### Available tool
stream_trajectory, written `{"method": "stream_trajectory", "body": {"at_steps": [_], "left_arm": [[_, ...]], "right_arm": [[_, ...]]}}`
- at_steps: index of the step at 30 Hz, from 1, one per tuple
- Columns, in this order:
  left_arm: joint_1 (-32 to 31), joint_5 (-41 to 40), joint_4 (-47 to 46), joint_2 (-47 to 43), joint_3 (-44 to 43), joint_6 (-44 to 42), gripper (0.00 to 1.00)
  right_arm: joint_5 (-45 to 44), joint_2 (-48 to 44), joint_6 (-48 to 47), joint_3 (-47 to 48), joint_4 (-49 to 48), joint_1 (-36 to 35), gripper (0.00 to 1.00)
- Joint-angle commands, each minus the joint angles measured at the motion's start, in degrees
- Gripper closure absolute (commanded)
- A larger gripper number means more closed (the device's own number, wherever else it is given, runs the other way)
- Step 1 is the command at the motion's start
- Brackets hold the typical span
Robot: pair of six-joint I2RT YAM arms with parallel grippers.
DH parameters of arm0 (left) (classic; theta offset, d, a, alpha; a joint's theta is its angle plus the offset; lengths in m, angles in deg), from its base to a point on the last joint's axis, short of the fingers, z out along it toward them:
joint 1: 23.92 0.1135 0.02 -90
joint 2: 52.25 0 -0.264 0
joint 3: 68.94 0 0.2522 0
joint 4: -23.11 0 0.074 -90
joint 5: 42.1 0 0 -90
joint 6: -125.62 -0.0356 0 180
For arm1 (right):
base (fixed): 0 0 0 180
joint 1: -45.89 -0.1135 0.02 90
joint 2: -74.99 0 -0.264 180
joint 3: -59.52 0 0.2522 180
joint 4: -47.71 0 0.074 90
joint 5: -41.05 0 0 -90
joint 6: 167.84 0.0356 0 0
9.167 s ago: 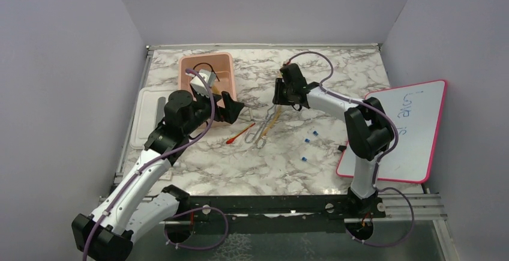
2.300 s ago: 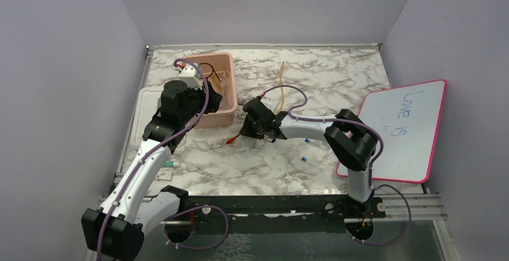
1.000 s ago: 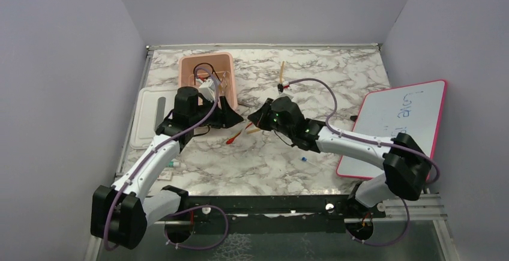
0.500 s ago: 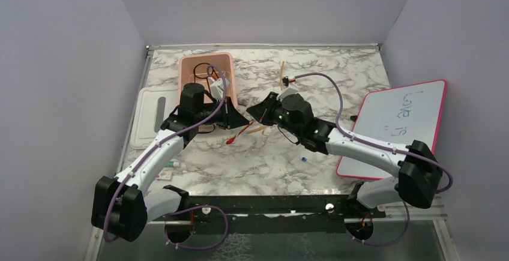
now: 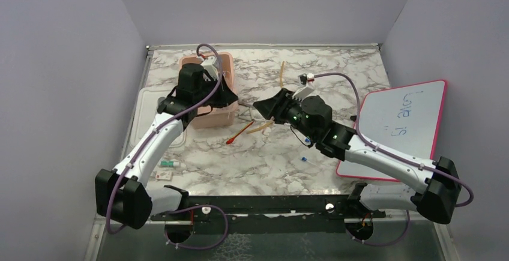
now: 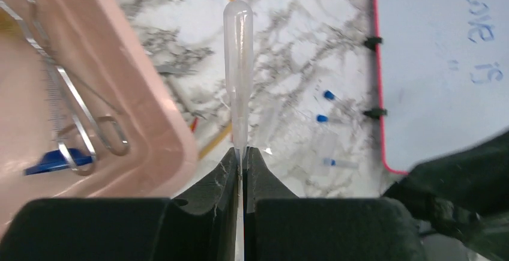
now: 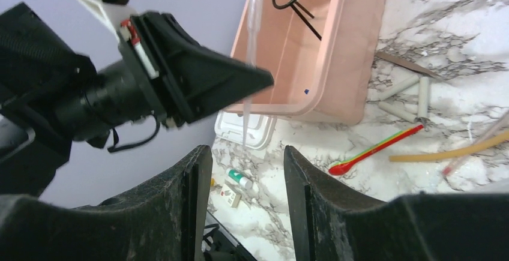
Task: Organize the chemistry lab equipment
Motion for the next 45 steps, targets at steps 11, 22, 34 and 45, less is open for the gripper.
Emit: {"method": "stream_trajectory", "body": {"at_steps": [11, 22, 34, 45], "left_arm": [[6.46, -16.81, 10.45, 25.4, -22.36, 0.16, 0.9], [6.36, -16.09, 10.6, 33.04, -22.01, 1.7, 0.75], [6.12, -13.99, 12.38, 23.7, -21.2, -1.18, 0.66], [-10.41, -12.96, 8.77, 13.36, -16.33, -15.02, 0.5]], "right_arm": [[-9.11, -10.06, -3.21, -6.53, 5.2, -0.27, 0.48], [-12.4, -11.1, -5.41, -7.62, 6.42, -0.27, 0.46], [-13.08, -4.98, -3.44, -4.75, 13.0, 1.02, 0.46], [-3.0, 1.91, -4.54, -3.25, 20.47, 14.39, 0.44]]}}
